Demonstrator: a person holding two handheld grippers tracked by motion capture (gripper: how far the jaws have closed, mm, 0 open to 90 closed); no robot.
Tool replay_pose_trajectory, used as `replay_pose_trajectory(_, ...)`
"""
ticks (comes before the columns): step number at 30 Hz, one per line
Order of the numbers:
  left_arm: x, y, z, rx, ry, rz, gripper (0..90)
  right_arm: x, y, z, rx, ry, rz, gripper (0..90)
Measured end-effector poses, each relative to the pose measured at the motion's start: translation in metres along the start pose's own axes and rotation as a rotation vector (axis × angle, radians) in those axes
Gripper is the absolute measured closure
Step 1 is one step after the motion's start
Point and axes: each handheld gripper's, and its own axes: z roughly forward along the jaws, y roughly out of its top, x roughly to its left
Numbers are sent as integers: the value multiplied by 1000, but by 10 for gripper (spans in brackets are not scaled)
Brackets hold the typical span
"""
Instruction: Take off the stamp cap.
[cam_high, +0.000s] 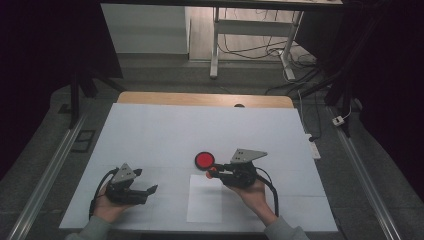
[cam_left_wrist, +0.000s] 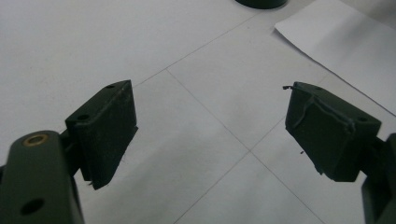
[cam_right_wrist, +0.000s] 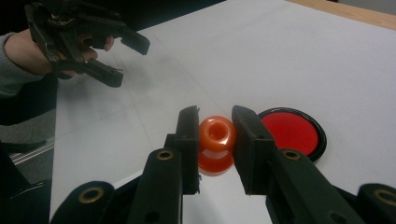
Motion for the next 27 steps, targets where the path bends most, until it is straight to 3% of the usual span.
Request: replay_pose_trajectory(27,-7,10,2,-29,-13,17,166,0,1,-2,-11,1,-1,716)
